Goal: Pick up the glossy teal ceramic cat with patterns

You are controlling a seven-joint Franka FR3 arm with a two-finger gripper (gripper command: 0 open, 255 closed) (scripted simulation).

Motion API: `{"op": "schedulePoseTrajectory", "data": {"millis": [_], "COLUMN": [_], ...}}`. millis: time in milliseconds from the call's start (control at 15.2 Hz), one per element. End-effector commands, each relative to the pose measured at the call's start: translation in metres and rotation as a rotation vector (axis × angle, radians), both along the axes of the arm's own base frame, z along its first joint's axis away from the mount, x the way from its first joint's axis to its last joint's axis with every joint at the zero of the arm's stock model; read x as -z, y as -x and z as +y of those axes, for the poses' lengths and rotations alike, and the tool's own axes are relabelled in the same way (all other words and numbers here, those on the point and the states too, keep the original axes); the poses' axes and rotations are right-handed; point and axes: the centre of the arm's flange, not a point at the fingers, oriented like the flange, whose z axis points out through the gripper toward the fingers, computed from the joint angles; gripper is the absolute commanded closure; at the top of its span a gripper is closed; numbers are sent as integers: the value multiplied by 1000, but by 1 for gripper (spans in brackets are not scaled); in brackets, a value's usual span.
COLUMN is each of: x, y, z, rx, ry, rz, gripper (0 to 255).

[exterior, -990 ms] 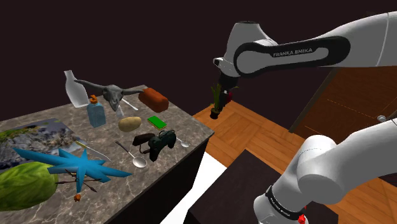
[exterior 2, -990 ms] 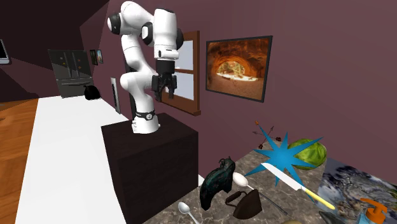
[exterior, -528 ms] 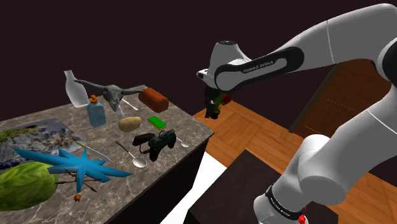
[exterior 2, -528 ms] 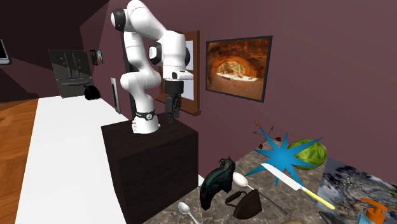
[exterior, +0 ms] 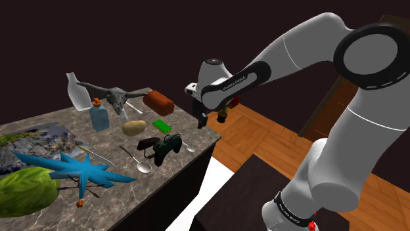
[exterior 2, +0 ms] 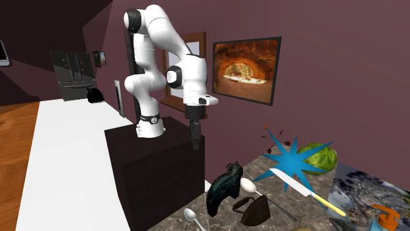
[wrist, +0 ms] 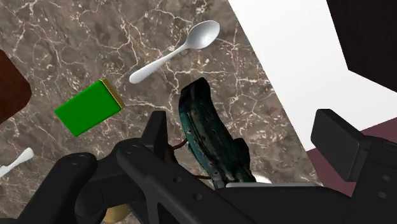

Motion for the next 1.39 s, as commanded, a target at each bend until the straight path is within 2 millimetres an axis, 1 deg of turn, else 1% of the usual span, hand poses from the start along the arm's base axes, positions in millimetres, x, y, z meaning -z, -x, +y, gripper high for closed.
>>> {"op": "schedulePoseTrajectory", "data": {"millis": [0, 330, 660, 1122, 1188, 1320], "x": [19, 68, 117, 154, 157, 157], "y": [-15, -47, -75, -75, -75, -75], "z": [7, 31, 59, 59, 59, 59], "rx": [-78, -265, -448, -448, -448, -448], "ry": [8, 28, 48, 48, 48, 48], "rz": [-4, -13, -22, -22, -22, -22], "gripper": [0, 0, 0, 0, 0, 0]}}
